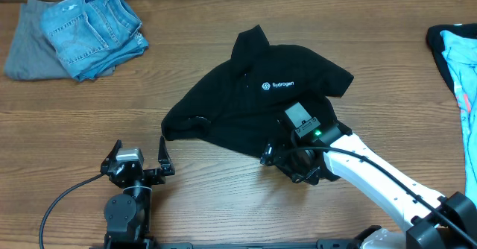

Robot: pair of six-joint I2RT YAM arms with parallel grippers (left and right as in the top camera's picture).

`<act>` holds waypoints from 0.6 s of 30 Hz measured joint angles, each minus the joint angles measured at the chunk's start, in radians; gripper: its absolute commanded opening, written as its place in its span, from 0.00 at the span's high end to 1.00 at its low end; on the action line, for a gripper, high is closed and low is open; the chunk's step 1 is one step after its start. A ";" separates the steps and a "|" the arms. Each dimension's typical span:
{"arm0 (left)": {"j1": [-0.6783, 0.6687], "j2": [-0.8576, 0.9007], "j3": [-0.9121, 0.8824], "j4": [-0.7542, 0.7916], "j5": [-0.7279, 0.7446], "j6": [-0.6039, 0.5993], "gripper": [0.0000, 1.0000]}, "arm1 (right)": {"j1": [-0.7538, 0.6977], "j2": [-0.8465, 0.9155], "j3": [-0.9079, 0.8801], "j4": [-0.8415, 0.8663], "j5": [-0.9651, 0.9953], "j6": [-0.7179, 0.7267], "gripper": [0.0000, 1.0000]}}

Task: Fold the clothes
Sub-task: 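Reach the left gripper to the shirt's left side and grasp it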

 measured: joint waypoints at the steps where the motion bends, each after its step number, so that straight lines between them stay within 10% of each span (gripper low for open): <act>1: 0.000 0.000 0.000 0.000 0.000 0.000 0.00 | 0.000 0.000 0.000 0.004 -0.004 0.000 0.00; 11: 0.000 0.000 0.000 -0.003 0.067 -0.032 0.00 | 0.000 0.000 -0.001 0.073 -0.013 0.000 0.00; 18: 0.000 0.000 0.000 0.229 0.446 -0.227 0.00 | 0.000 0.000 -0.002 0.080 -0.010 0.000 0.00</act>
